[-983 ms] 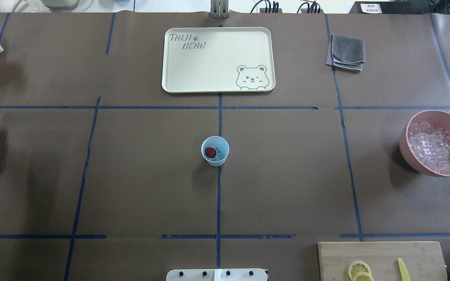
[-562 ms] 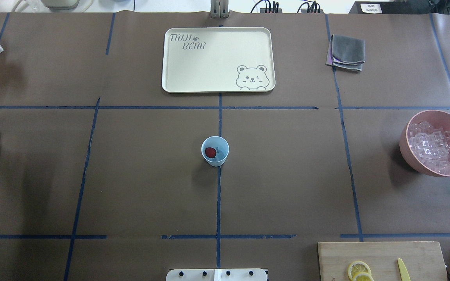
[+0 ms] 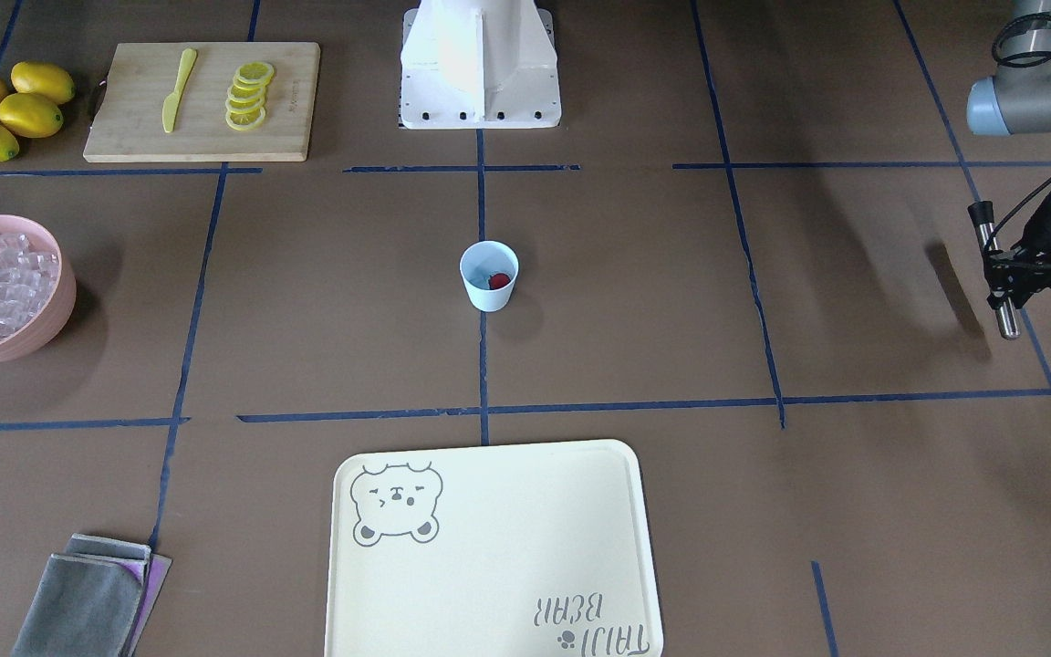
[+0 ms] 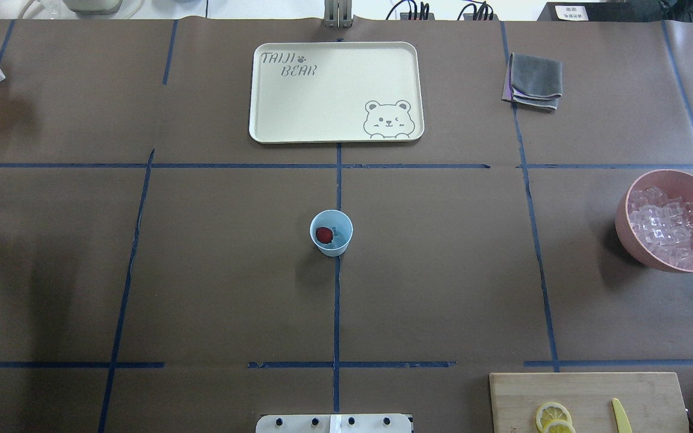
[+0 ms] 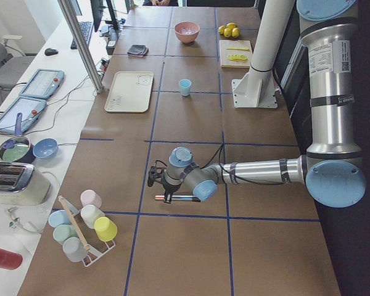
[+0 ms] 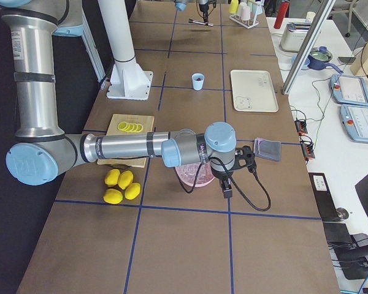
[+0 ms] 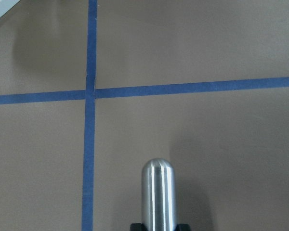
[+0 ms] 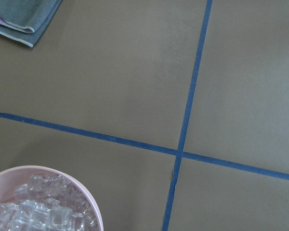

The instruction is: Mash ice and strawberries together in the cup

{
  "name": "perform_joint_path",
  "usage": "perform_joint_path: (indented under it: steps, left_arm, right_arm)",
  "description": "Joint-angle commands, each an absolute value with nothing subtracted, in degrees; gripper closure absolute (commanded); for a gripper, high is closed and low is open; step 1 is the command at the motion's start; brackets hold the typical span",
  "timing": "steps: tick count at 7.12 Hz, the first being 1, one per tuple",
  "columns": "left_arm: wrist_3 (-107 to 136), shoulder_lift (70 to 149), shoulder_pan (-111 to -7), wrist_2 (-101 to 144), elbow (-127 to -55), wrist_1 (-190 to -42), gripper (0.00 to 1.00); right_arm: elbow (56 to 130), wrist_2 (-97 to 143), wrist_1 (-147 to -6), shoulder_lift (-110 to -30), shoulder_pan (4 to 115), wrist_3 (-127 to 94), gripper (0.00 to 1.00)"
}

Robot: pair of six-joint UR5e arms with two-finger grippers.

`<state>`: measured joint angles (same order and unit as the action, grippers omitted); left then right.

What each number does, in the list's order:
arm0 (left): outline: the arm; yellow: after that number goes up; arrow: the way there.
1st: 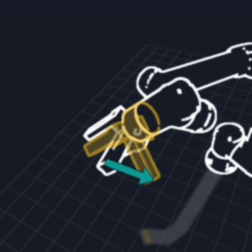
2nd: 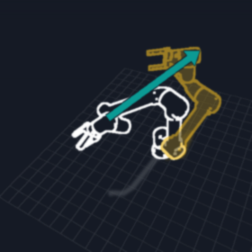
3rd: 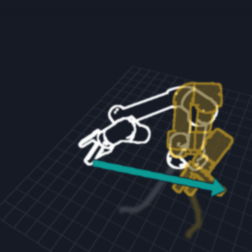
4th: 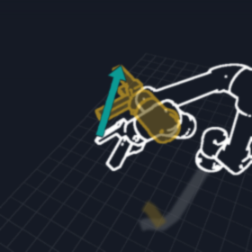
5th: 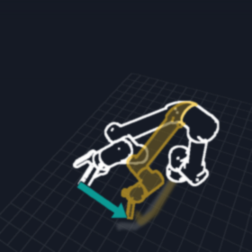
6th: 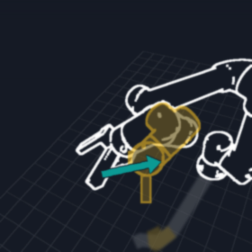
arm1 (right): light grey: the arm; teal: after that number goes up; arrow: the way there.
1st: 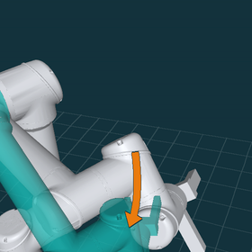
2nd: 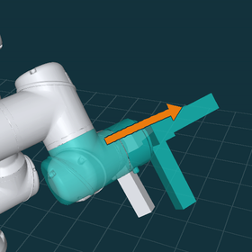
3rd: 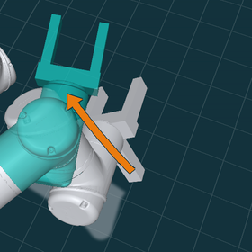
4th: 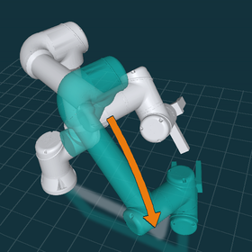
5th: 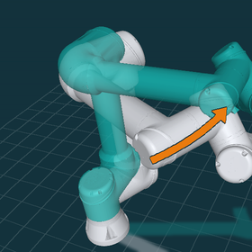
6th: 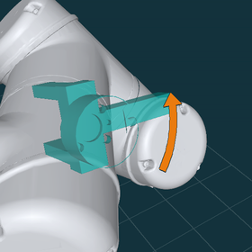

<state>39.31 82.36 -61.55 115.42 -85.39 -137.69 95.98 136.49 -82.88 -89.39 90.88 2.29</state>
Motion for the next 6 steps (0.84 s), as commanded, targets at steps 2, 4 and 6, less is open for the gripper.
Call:
perform_joint_path:
  steps: [2,4,6]
  left_arm:
    - [39.3,82.4,-61.4,115.5,-84.5,-137.6,0.69]
    - [39.1,82.4,-61.4,115.5,-84.5,-137.6,0.00]
    - [39.1,83.0,-61.4,116.1,-84.3,-137.1,0.00]
  right_arm:
    - [96.0,136.5,-82.9,-89.3,90.9,2.3,0.00]
    - [96.0,136.5,-82.9,-89.1,90.9,2.3,0.00]
    - [95.9,136.5,-83.0,-89.0,90.9,2.2,0.00]
